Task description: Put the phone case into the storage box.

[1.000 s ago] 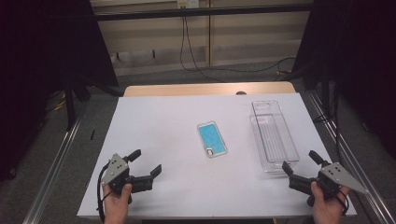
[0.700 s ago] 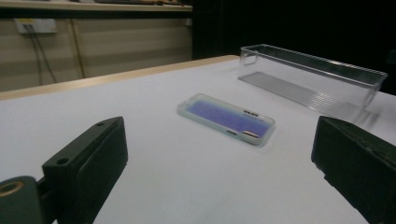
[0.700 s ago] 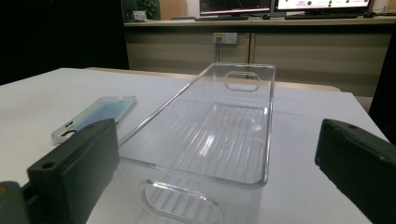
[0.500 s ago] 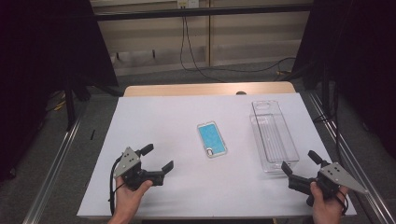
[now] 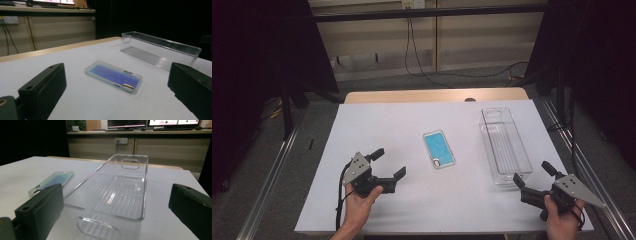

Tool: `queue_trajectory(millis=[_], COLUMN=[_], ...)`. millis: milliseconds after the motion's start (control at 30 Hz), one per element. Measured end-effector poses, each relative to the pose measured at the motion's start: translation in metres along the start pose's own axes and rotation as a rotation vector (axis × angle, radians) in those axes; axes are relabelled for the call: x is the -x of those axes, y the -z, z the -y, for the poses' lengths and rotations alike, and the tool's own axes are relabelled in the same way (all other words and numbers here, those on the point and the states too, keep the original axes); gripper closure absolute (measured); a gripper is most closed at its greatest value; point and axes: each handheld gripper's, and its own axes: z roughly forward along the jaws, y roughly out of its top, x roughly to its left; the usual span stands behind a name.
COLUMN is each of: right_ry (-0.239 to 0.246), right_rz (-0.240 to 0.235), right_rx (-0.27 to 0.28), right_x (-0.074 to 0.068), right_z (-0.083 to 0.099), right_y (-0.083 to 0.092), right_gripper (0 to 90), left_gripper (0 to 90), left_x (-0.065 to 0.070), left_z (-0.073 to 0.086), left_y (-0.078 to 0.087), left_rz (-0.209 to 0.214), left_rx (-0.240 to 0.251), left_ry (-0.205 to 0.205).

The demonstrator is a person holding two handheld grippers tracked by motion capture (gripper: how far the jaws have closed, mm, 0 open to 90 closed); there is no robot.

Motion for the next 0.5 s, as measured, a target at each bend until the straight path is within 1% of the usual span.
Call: queue_trajectory(millis=[67, 100, 133, 167, 200, 233, 267, 300, 333, 367, 400, 433, 500], right_ry=[0.001, -0.001, -0.001, -0.001, -0.001, -0.002, -0.002, -0.003, -0.003, -0.003, -0.001, -0.001, -0.001], right_rz=[-0.001, -0.001, -0.001, -0.001, -0.001, -0.002, -0.002, -0.001, -0.002, -0.002, -0.004, -0.005, -0.004], right_rx=[0.0, 0.0, 0.0, -0.002, -0.002, -0.002, -0.003, -0.003, -0.003, -0.003, -0.003, -0.003, -0.002], right_x=[0.0, 0.0, 0.0, 0.0, 0.0, 0.0, 0.0, 0.0, 0.0, 0.0, 0.0, 0.0, 0.0], right_z=[0.0, 0.0, 0.0, 0.0, 0.0, 0.0, 0.0, 0.0, 0.0, 0.0, 0.0, 0.0, 0.0], right_y=[0.0, 0.0, 0.0, 0.0, 0.0, 0.0, -0.001, -0.001, -0.001, -0.001, -0.001, -0.001, 0.0], right_gripper=[0.0, 0.0, 0.0, 0.0, 0.0, 0.0, 0.0, 0.0, 0.0, 0.0, 0.0, 0.0, 0.0], left_gripper=[1.8, 1.8, 1.8, 1.8, 2.0, 2.6, 2.6, 2.6, 2.6, 2.6, 2.9, 3.1, 3.4], left_x=[-0.001, -0.002, -0.002, -0.003, -0.003, -0.003, -0.002, -0.002, -0.002, -0.002, -0.001, -0.001, 0.0], left_z=[-0.001, -0.003, -0.003, -0.005, -0.006, -0.007, -0.009, -0.009, -0.012, -0.012, -0.015, -0.015, -0.019], left_y=[-0.001, -0.004, -0.004, -0.007, -0.008, -0.01, -0.013, -0.013, -0.019, -0.019, -0.024, -0.024, -0.03], left_rz=[-0.002, -0.022, -0.022, -0.019, -0.017, -0.01, -0.004, -0.004, 0.008, 0.008, 0.01, 0.01, 0.03], left_rx=[0.004, 0.004, 0.004, 0.006, 0.002, 0.001, -0.009, -0.009, -0.018, -0.018, -0.015, -0.015, -0.028], left_ry=[-0.002, 0.005, 0.005, 0.009, 0.0, 0.004, 0.0, 0.0, -0.016, -0.016, -0.03, -0.03, -0.044])
